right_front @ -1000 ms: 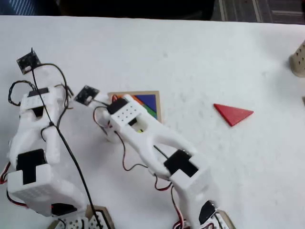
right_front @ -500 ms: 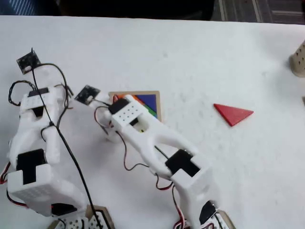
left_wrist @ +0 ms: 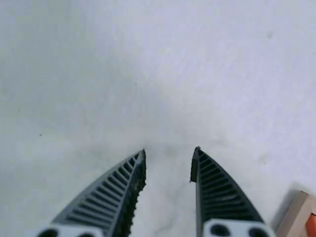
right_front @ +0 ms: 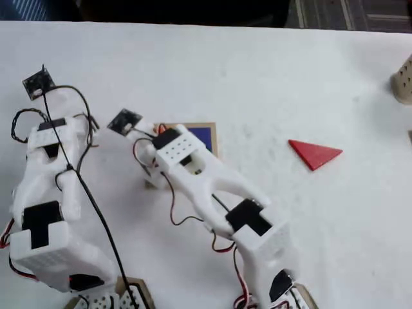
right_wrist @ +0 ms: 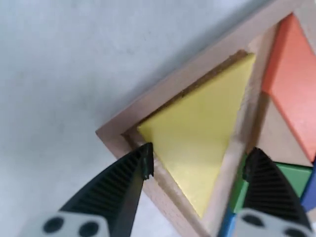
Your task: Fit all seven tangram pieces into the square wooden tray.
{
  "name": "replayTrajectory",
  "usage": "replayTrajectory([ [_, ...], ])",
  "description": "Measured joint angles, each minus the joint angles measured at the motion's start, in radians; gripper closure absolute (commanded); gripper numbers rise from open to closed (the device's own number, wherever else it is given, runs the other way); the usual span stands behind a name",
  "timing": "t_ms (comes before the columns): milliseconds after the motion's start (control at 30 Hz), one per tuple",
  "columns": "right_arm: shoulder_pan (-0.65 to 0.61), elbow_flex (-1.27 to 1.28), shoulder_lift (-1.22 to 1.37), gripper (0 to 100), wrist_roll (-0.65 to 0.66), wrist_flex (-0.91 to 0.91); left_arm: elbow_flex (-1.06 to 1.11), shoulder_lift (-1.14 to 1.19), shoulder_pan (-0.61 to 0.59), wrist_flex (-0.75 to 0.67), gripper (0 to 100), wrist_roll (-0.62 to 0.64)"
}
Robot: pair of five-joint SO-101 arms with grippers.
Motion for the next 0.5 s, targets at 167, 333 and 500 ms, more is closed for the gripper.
replayTrajectory([
  [167,0.02,0.0,0.003,71.1,-0.003,-0.017,0.0,0.0,0.0,0.0,83,0.0],
  [333,0.014,0.0,0.003,71.1,-0.011,-0.003,0.0,0.0,0.0,0.0,83,0.0],
  [500,-0.043,-0.009,0.003,71.1,-0.012,0.037,0.0,0.0,0.0,0.0,83,0.0],
])
